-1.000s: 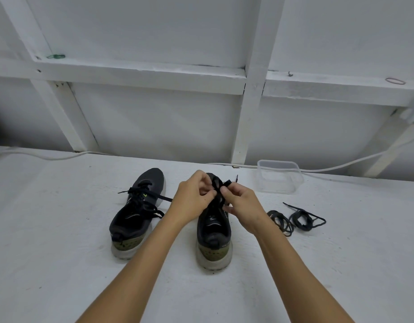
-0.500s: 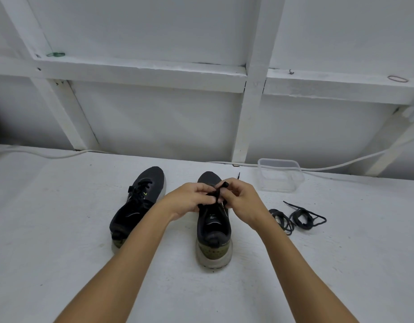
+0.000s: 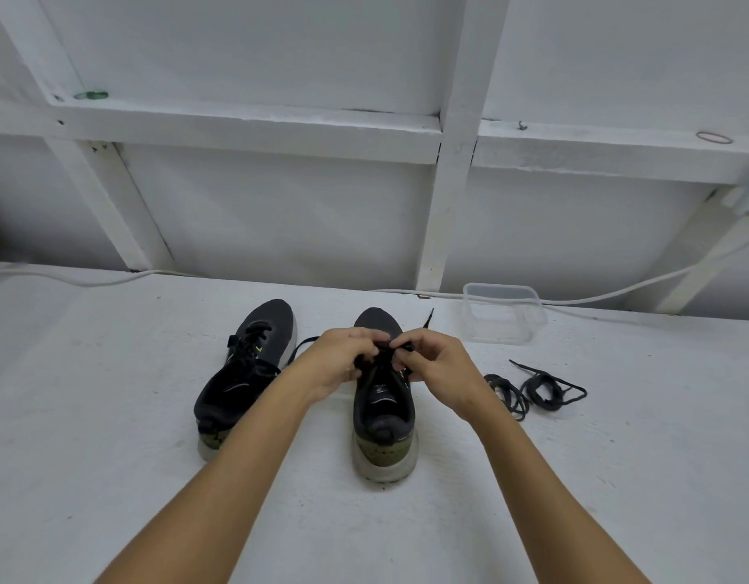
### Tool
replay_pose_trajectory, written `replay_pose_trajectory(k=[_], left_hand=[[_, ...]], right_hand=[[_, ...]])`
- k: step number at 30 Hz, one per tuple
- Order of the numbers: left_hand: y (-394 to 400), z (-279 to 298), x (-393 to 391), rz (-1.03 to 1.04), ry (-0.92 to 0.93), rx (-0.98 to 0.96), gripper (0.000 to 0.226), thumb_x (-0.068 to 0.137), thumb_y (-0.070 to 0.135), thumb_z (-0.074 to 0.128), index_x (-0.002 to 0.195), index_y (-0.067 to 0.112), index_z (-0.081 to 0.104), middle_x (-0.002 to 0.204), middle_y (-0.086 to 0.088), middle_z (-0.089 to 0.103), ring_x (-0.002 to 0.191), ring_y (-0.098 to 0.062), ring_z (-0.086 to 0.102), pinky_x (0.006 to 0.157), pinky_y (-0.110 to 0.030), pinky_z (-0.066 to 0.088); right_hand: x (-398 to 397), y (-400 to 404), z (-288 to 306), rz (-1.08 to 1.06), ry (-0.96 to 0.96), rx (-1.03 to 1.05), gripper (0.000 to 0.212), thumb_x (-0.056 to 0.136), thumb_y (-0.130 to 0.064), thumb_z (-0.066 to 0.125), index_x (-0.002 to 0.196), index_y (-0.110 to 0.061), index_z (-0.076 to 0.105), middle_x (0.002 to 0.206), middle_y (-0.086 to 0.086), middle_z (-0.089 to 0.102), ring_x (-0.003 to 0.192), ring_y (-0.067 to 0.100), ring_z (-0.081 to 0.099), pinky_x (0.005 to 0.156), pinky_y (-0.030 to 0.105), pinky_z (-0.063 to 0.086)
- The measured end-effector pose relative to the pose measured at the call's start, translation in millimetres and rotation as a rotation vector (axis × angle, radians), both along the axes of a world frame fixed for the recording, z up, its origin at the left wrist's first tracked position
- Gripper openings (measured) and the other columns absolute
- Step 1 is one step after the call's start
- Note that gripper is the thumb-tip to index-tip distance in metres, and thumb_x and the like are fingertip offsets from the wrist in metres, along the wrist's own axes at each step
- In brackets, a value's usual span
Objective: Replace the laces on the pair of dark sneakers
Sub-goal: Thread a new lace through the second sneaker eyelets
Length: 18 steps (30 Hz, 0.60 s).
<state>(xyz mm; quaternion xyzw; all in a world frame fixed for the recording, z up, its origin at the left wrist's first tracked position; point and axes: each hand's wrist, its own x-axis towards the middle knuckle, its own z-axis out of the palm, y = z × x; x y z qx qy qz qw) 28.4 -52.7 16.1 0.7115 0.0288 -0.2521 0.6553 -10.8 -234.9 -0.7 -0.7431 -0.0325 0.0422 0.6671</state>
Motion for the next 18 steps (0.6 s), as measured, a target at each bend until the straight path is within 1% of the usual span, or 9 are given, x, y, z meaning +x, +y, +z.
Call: replay_pose_trajectory(k=[3, 5, 8, 10, 11, 13, 15, 17, 18], left_hand=[[3.8, 6.5, 5.2, 0.085, 0.022, -0.003, 0.007, 0.091, 0.022, 0.069, 0.093, 0.024, 0.076, 0.082, 0.011, 0.069, 0.081, -0.005, 0.058, 0.071, -0.027, 0.039], [6.2, 4.7, 7.0, 0.097, -0.056, 0.099, 0.012, 0.089, 0.018, 0.073, 0.1, 0.023, 0.073, 0.088, 0.011, 0.07, 0.084, -0.002, 0.061, 0.065, -0.017, 0.043], [15.7, 0.5, 9.5, 0.1, -0.265, 0.359, 0.014, 0.091, 0.015, 0.069, 0.1, 0.025, 0.072, 0.091, 0.007, 0.07, 0.083, -0.004, 0.063, 0.054, -0.006, 0.04], [23.1, 0.3, 9.6, 0.027, -0.438, 0.575, 0.014, 0.094, 0.016, 0.066, 0.101, 0.025, 0.074, 0.092, 0.004, 0.072, 0.078, -0.003, 0.061, 0.054, -0.005, 0.04], [25.2, -0.3, 10.6, -0.004, -0.483, 0.621, 0.015, 0.095, 0.015, 0.065, 0.103, 0.023, 0.075, 0.093, 0.003, 0.072, 0.077, -0.004, 0.061, 0.056, -0.004, 0.04], [27.2, -0.7, 13.6, -0.052, -0.485, 0.66, 0.018, 0.096, 0.014, 0.063, 0.108, 0.02, 0.075, 0.092, 0.003, 0.07, 0.078, -0.006, 0.06, 0.06, -0.004, 0.039], [27.8, 2.0, 14.4, -0.13, -0.402, 0.685, 0.019, 0.096, 0.014, 0.061, 0.109, 0.021, 0.074, 0.09, 0.006, 0.067, 0.078, -0.003, 0.059, 0.063, -0.01, 0.042], [27.6, 4.5, 15.3, -0.205, -0.382, 0.725, 0.017, 0.095, 0.014, 0.063, 0.102, 0.022, 0.075, 0.084, 0.01, 0.068, 0.072, 0.0, 0.06, 0.059, -0.01, 0.043], [27.4, 6.2, 16.4, -0.187, -0.392, 0.717, 0.015, 0.094, 0.012, 0.064, 0.098, 0.02, 0.076, 0.08, 0.01, 0.07, 0.068, 0.0, 0.062, 0.057, -0.009, 0.045]], right_hand=[[-0.3, -2.1, 0.2, -0.004, -0.036, -0.062, 0.028, 0.094, -0.008, 0.069, 0.089, -0.033, 0.079, 0.092, -0.005, 0.075, 0.086, 0.015, 0.067, 0.085, 0.033, 0.053], [-1.5, -4.4, -0.6, 0.007, -0.06, -0.1, 0.025, 0.092, -0.009, 0.072, 0.091, -0.033, 0.08, 0.102, -0.006, 0.075, 0.099, 0.018, 0.066, 0.092, 0.031, 0.052], [-7.2, -10.8, -6.0, -0.029, -0.049, -0.078, 0.025, 0.091, -0.01, 0.074, 0.087, -0.034, 0.081, 0.104, -0.011, 0.072, 0.105, 0.008, 0.065, 0.09, 0.02, 0.049], [-13.3, -16.0, -12.0, -0.057, 0.02, -0.045, 0.024, 0.093, -0.012, 0.072, 0.086, -0.033, 0.08, 0.098, -0.009, 0.074, 0.098, 0.008, 0.067, 0.086, 0.022, 0.05], [-16.7, -17.6, -15.8, -0.055, 0.068, -0.02, 0.024, 0.094, -0.012, 0.07, 0.087, -0.032, 0.08, 0.095, -0.007, 0.075, 0.094, 0.009, 0.068, 0.082, 0.024, 0.052], [-22.2, -17.4, -21.7, -0.046, 0.147, 0.059, 0.023, 0.097, -0.012, 0.066, 0.09, -0.029, 0.08, 0.093, 0.001, 0.076, 0.093, 0.014, 0.07, 0.076, 0.027, 0.054], [-24.1, -14.7, -22.8, -0.048, 0.183, 0.145, 0.022, 0.098, -0.012, 0.065, 0.091, -0.027, 0.08, 0.092, 0.006, 0.076, 0.092, 0.017, 0.071, 0.075, 0.028, 0.055], [-23.4, -13.8, -20.6, -0.057, 0.182, 0.16, 0.019, 0.097, -0.015, 0.067, 0.089, -0.026, 0.08, 0.093, 0.007, 0.076, 0.091, 0.018, 0.072, 0.073, 0.027, 0.056], [-22.7, -14.0, -19.5, -0.057, 0.179, 0.16, 0.017, 0.097, -0.017, 0.068, 0.088, -0.026, 0.08, 0.094, 0.008, 0.077, 0.092, 0.018, 0.073, 0.073, 0.026, 0.057]])
